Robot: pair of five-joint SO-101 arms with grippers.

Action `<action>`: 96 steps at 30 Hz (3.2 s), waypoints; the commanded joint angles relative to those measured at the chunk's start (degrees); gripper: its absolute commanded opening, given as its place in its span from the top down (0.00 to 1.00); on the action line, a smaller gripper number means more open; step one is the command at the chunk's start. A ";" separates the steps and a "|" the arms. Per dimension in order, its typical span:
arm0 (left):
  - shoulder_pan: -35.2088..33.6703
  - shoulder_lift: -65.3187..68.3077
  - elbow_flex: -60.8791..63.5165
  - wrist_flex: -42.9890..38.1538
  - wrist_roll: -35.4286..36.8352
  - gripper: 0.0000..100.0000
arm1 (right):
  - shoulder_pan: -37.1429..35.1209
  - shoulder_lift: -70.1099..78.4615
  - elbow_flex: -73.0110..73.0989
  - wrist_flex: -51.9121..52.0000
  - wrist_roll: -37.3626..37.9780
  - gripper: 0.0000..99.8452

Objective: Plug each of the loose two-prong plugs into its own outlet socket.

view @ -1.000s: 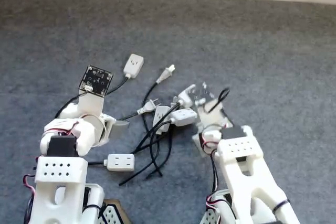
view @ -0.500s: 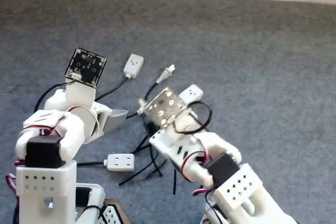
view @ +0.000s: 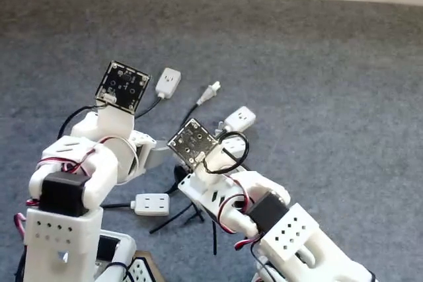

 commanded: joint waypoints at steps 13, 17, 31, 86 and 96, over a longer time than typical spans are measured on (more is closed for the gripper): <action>-1.54 -0.48 15.43 -11.78 -0.79 0.62 | -2.07 -5.41 -24.40 20.09 1.32 1.00; -1.45 -0.48 16.48 -11.78 -0.97 0.62 | -1.98 -5.41 -27.65 21.32 1.41 1.00; -8.75 -0.48 14.55 -12.66 -2.20 0.62 | -1.27 3.82 -26.86 24.40 2.20 1.00; -55.69 71.87 -37.05 -24.53 -6.68 0.62 | -13.23 44.70 -48.13 37.05 -70.33 0.99; -55.78 71.96 -36.79 -25.49 -6.68 0.62 | -13.05 44.70 -43.38 35.65 -70.24 0.99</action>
